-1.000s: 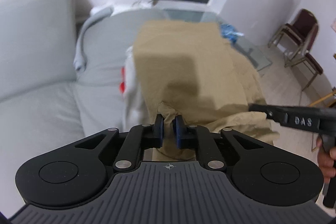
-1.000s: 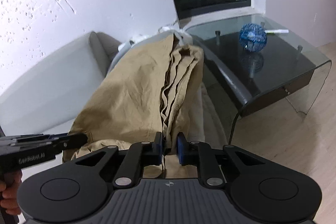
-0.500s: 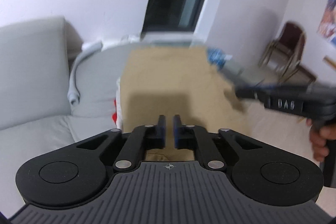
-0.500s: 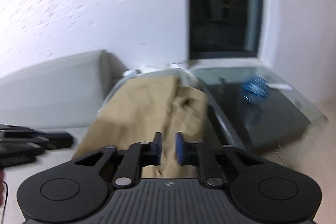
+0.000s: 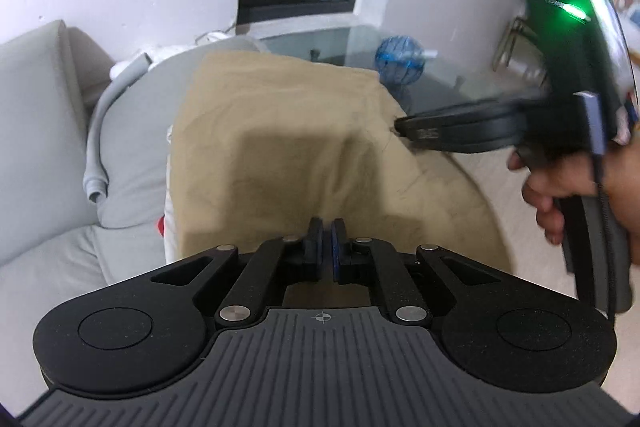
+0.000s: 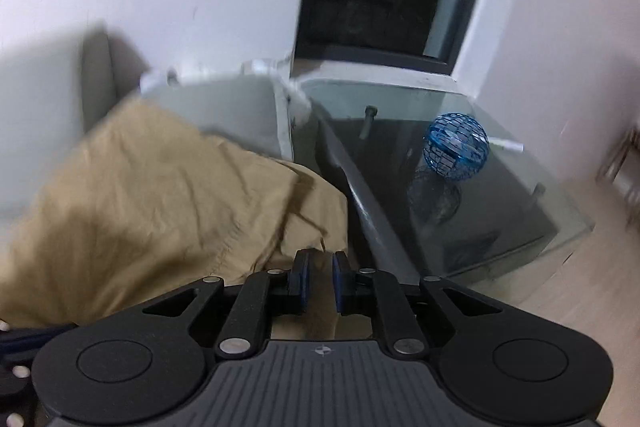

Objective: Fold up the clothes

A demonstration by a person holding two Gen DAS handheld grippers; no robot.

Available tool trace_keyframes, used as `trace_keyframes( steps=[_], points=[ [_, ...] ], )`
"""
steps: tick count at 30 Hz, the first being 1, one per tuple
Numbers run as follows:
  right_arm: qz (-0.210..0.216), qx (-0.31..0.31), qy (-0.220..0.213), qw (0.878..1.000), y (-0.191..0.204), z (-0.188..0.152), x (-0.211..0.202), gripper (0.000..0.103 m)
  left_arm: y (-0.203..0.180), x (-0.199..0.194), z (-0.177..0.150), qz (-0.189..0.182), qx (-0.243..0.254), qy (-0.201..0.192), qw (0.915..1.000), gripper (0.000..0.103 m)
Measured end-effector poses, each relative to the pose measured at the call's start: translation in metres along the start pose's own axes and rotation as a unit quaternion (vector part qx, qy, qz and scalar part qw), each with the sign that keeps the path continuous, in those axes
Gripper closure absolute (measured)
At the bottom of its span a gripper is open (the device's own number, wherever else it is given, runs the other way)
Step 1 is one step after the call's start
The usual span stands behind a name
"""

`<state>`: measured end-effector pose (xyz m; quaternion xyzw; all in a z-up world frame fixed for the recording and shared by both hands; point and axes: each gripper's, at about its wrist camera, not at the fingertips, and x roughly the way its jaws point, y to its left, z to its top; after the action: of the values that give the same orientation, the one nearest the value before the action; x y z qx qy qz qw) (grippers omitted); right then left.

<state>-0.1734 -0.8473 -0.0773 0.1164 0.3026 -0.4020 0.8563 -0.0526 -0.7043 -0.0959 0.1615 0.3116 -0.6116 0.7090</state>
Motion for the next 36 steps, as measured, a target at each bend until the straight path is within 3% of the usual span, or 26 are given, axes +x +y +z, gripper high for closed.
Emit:
trace_keyframes(
  steps=[2, 6, 8, 11, 13, 16, 18, 20, 21, 24, 27, 30, 32, 36],
  points=[
    [0.034, 0.025, -0.007, 0.999, -0.004, -0.005, -0.031, 0.078, 0.001, -0.026, -0.002, 0.002, -0.004, -0.015, 0.9999, 0.08],
    [0.124, 0.03, 0.009, 0.992, 0.013, -0.033, -0.091, 0.079, 0.004, -0.067, -0.025, -0.009, -0.042, -0.01, 0.999, 0.084],
    [0.11, 0.023, 0.045, 0.993, 0.02, -0.047, -0.09, 0.084, 0.0, -0.069, -0.039, -0.002, -0.038, 0.012, 0.9992, 0.086],
    [0.089, 0.013, 0.099, 0.991, 0.03, -0.067, -0.089, 0.084, -0.001, -0.049, -0.055, 0.021, -0.048, 0.084, 0.9951, 0.086],
    [0.076, 0.006, 0.133, 0.988, 0.037, -0.081, -0.088, 0.083, 0.0, -0.05, -0.056, 0.028, -0.066, 0.097, 0.9927, 0.085],
    [0.082, 0.017, 0.086, 0.993, 0.032, -0.055, -0.145, 0.075, -0.009, -0.082, -0.046, 0.029, -0.065, 0.079, 0.9943, 0.081],
    [0.077, 0.012, 0.065, 0.995, 0.032, -0.039, -0.18, 0.056, -0.023, -0.113, -0.037, 0.035, -0.037, 0.057, 0.9971, 0.065],
    [0.078, 0.019, 0.068, 0.994, 0.03, -0.03, -0.209, 0.046, -0.043, -0.155, -0.033, 0.068, -0.008, 0.042, 0.9967, 0.051],
    [0.08, 0.023, 0.07, 0.994, 0.029, -0.026, -0.22, 0.035, -0.048, -0.166, -0.033, 0.075, -0.002, 0.04, 0.9964, 0.05],
    [0.074, 0.034, 0.09, 0.993, 0.03, -0.018, -0.249, 0.018, -0.062, -0.204, -0.035, 0.089, -0.006, 0.029, 0.9956, 0.044],
    [0.06, 0.025, 0.095, 0.993, 0.038, -0.015, -0.281, 0.011, -0.073, -0.239, -0.031, 0.1, -0.021, 0.021, 0.9945, 0.043],
    [0.045, 0.006, 0.091, 0.995, 0.048, -0.014, -0.314, 0.003, -0.085, -0.272, -0.027, 0.126, -0.026, 0.011, 0.9917, 0.032],
    [0.037, -0.004, 0.083, 0.996, 0.053, -0.019, -0.334, 0.001, -0.087, -0.295, -0.029, 0.139, -0.044, 0.002, 0.9893, 0.02],
    [0.033, 0.005, 0.101, 0.994, 0.06, -0.028, -0.359, 0.001, -0.091, -0.321, -0.033, 0.139, -0.068, 0.004, 0.988, 0.017]
  ],
)
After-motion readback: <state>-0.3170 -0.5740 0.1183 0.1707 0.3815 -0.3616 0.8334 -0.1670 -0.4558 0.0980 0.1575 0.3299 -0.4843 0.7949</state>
